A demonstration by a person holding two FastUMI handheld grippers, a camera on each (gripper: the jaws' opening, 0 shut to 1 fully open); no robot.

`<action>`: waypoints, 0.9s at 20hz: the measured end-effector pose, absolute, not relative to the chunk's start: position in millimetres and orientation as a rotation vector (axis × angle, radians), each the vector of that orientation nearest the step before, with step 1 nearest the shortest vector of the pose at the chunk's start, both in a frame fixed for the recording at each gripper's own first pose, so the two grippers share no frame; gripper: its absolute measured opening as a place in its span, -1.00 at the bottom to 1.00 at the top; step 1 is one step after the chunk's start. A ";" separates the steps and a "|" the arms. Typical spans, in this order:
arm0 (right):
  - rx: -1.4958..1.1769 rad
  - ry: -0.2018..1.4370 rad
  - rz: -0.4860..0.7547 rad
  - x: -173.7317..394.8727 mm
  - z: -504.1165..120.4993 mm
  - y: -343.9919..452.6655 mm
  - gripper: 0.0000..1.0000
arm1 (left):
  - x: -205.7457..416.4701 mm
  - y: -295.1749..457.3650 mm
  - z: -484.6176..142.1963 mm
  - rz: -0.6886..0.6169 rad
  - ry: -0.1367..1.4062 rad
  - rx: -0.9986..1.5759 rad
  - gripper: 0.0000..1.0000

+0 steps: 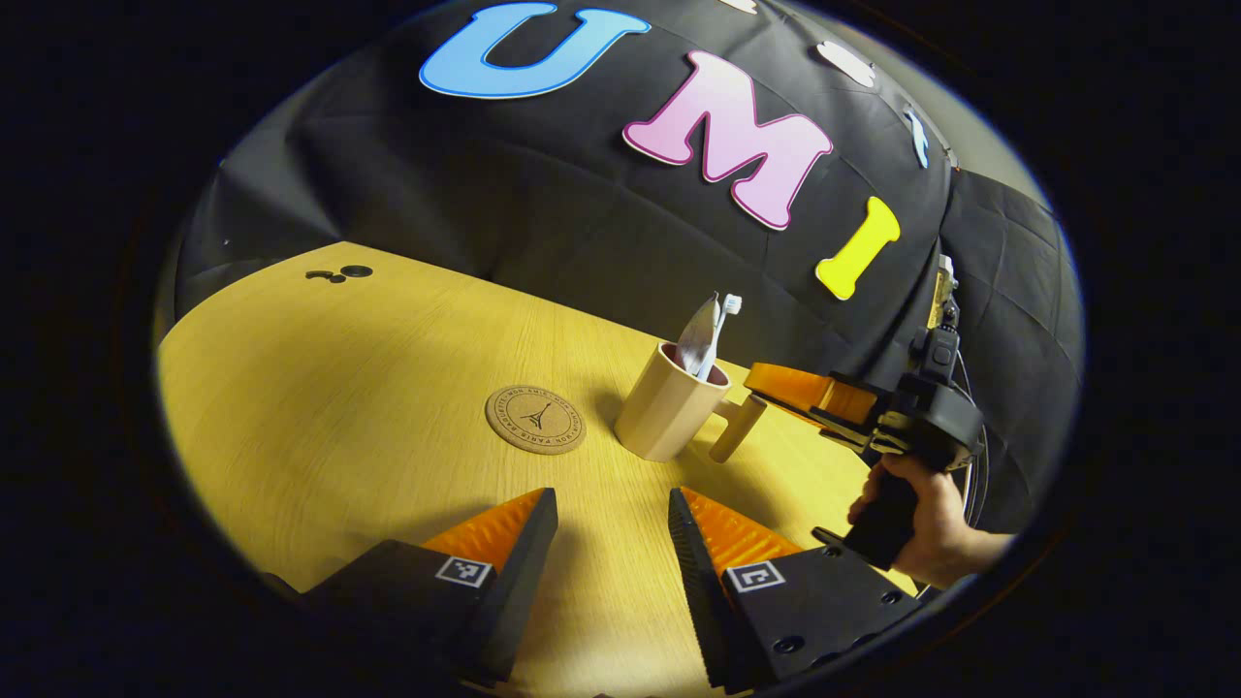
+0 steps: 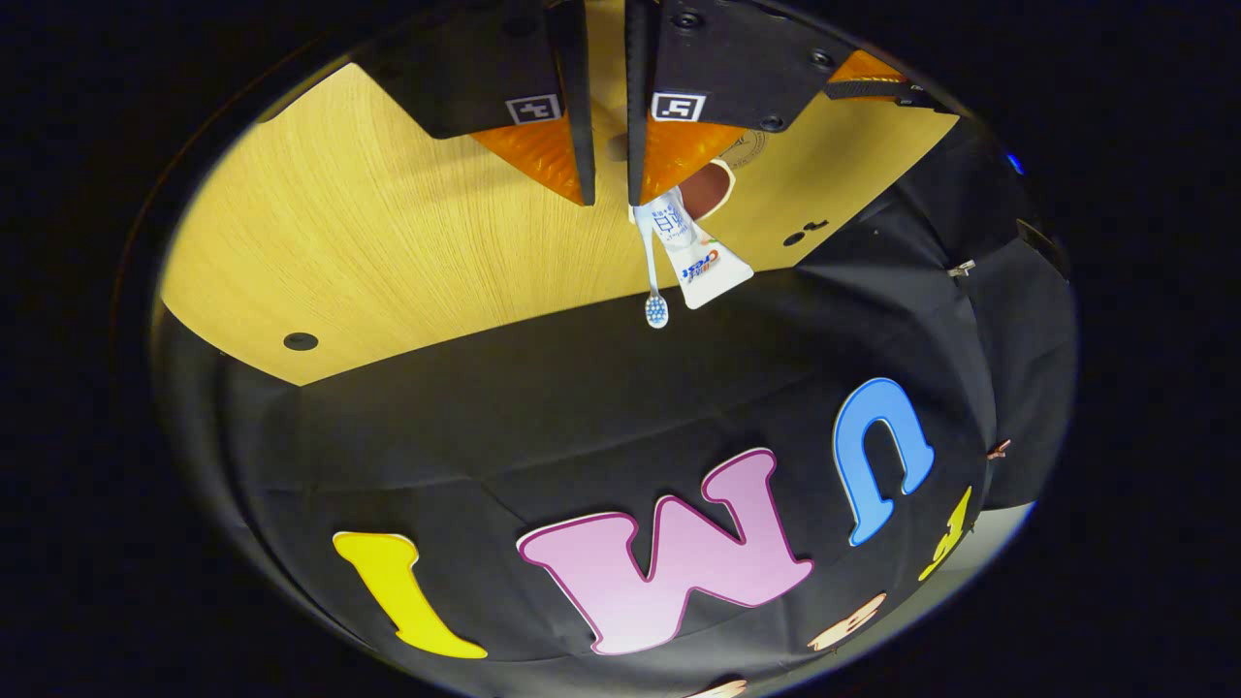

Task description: Put the toothbrush and toothpaste on the desktop into the cup, then pick up the cup and place it on the coaster on the desktop.

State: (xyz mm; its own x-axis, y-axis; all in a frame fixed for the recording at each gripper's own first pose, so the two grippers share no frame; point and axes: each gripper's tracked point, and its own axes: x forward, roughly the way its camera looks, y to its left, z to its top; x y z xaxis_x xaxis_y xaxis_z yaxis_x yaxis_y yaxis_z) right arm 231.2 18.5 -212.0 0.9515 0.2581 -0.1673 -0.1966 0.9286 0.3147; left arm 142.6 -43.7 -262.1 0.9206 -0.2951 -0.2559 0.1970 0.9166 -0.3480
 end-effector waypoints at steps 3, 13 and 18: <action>0.255 0.271 0.281 221.9 -208.2 18.4 -0.62 | 141.5 -39.4 -256.9 -0.239 0.299 -0.315 0.46; -0.097 0.609 0.425 204.9 -230.4 19.8 -0.46 | 129.3 -16.5 -259.5 -0.180 0.290 -0.310 0.46; -0.238 0.751 0.457 206.7 -250.3 21.4 -0.22 | 119.0 6.6 -259.8 -0.131 0.277 -0.322 0.46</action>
State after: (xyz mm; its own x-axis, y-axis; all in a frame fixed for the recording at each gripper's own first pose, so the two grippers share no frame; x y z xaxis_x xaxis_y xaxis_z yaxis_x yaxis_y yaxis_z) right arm 206.7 21.4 -250.3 0.6394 0.3125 -0.7025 -0.4794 0.8763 -0.0466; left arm 119.0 6.6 -259.8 0.9540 -0.1701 -0.2470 0.0824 0.9406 -0.3294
